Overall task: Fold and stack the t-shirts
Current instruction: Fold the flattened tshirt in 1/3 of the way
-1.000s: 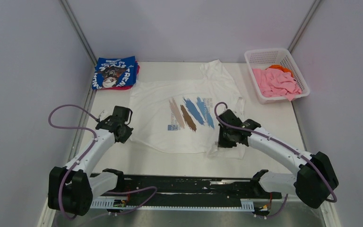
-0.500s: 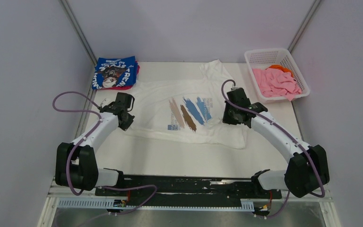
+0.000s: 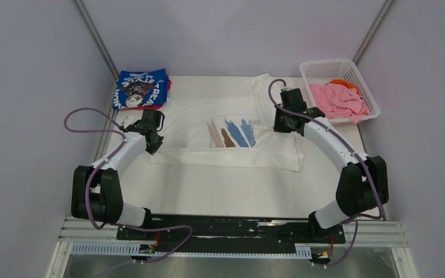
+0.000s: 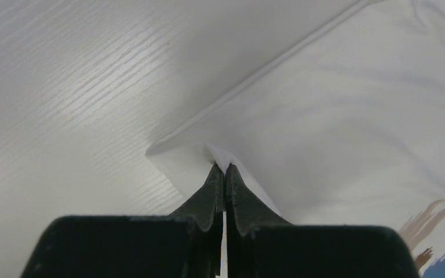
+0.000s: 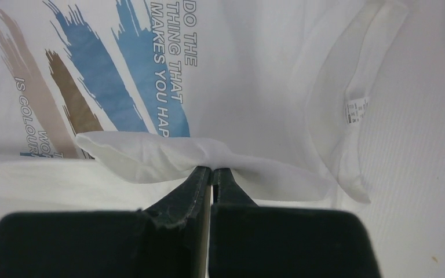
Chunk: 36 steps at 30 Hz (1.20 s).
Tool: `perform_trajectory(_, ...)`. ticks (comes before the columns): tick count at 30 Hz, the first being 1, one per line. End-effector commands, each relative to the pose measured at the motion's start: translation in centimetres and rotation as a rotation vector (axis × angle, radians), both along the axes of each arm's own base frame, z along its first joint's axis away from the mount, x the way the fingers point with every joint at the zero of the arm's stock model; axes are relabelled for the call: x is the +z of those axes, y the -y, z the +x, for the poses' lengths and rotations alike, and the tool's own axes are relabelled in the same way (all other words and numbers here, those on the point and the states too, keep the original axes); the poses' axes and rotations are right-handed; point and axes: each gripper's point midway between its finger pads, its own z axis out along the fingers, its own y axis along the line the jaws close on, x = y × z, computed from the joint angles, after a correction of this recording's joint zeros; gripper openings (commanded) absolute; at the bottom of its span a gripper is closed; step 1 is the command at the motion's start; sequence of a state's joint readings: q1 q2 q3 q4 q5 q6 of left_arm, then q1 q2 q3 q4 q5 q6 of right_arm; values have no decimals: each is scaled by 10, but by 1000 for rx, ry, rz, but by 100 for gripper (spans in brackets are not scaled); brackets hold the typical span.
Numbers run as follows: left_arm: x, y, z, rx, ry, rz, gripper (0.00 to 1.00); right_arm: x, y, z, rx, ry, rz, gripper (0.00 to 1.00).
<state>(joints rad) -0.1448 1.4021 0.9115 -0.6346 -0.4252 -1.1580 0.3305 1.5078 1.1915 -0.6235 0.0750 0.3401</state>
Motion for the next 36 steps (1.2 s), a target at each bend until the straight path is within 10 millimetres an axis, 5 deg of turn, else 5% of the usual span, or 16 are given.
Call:
perform_trajectory(1,11,-13,21,65,68,32,0,22,-2,38,63,94,-18,0)
perform_trajectory(10,-7,-21,36,102,42,44,9,-15,-2,97,141,56,-122,1)
perform_trajectory(14,-11,-25,46,95,32,69,34,-28,-7,139,144,72,-147,9)
perform_trajectory(15,-7,-28,50,100,38,85,48,-30,-4,149,120,75,-170,12)
perform_trajectory(16,-5,-30,49,104,34,96,61,-30,-1,157,96,86,-191,22)
perform_trajectory(17,3,-32,53,107,53,106,87,-28,2,163,78,95,-207,41)
perform_trajectory(18,9,-33,53,96,59,116,94,-23,3,165,62,101,-212,56)
perform_trajectory(23,40,-22,58,-23,126,95,100,0,1,136,-13,118,-104,98)
perform_trajectory(26,45,1,63,-179,146,28,100,0,-12,97,-19,86,41,100)
perform_trajectory(30,27,44,63,-380,108,-90,100,-11,-49,53,105,31,279,100)
perform_trajectory(34,-5,80,51,-506,47,-171,100,-30,-53,55,95,2,295,100)
perform_trajectory(36,-20,80,46,-520,9,-166,100,-35,-55,69,104,27,283,100)
